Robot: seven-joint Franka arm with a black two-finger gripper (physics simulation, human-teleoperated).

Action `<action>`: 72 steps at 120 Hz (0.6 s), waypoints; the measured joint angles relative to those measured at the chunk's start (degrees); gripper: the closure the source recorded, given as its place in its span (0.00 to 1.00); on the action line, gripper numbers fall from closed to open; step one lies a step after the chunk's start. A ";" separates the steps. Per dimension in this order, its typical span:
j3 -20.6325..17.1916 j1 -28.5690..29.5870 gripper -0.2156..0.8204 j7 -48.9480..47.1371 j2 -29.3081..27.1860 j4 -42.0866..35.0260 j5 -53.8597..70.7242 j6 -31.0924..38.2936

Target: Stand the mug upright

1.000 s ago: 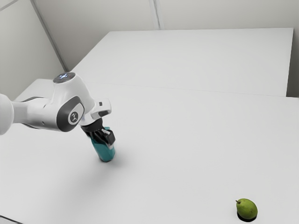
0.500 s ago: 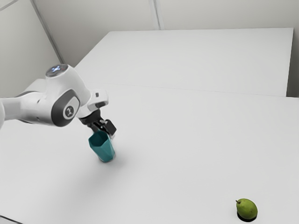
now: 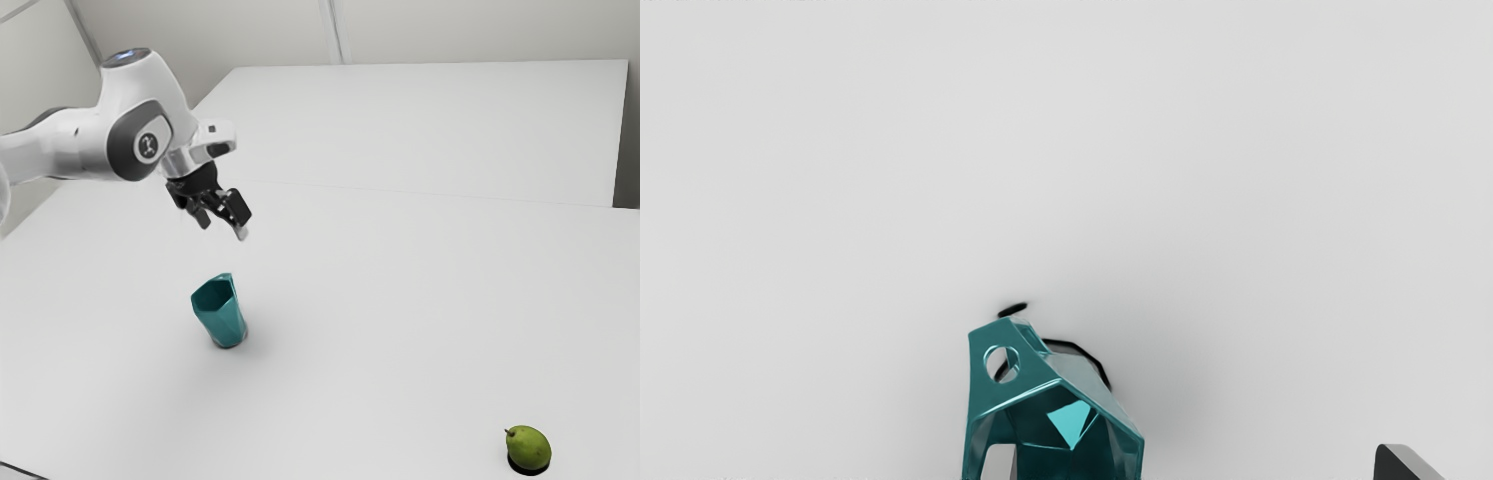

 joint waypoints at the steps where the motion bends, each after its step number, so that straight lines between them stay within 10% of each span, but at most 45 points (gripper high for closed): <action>1: -0.01 -0.01 0.23 0.00 0.20 0.43 0.00 -0.42; 72: -0.04 -0.78 0.23 -0.09 3.76 22.21 0.84 -21.78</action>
